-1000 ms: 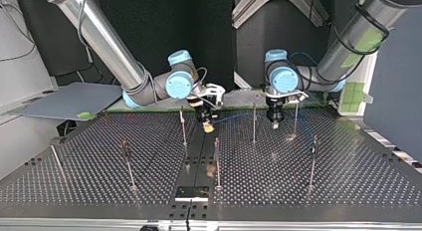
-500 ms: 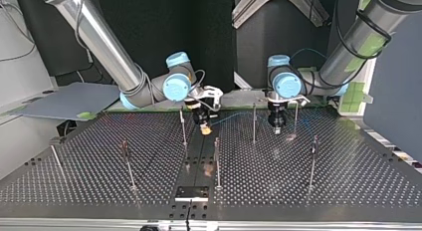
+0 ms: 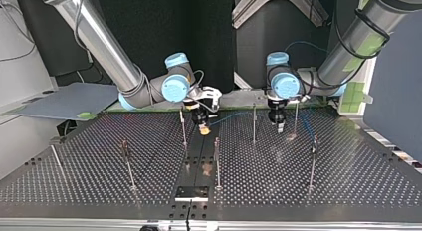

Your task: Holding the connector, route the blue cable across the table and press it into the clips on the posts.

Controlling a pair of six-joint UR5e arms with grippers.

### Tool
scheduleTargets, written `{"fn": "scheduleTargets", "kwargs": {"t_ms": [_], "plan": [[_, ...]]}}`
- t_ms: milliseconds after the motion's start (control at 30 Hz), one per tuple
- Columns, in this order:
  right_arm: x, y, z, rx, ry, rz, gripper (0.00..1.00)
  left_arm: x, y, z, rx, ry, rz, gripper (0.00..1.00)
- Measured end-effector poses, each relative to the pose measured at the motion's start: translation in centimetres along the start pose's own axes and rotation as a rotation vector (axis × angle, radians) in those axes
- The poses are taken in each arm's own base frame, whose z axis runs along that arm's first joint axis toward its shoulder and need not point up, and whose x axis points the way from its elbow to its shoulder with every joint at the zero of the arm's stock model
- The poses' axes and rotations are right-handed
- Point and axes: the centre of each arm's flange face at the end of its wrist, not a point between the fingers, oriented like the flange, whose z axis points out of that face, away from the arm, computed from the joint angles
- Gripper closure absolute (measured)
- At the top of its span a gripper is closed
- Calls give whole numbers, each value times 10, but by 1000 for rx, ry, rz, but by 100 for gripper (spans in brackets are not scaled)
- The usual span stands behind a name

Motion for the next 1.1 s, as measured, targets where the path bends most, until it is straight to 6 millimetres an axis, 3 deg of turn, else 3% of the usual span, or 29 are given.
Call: {"fn": "scheduleTargets", "kwargs": {"t_ms": [367,900,1100], "plan": [[-5,8,-5,-14,-58,-1,100,18,-4,-41,-17,138,55,0],[-6,18,-5,-31,-74,1,100,-1,-29,-109,50,141,52,0],[-5,22,-4,-37,-73,5,100,2,-40,-129,77,166,64,0]]}}
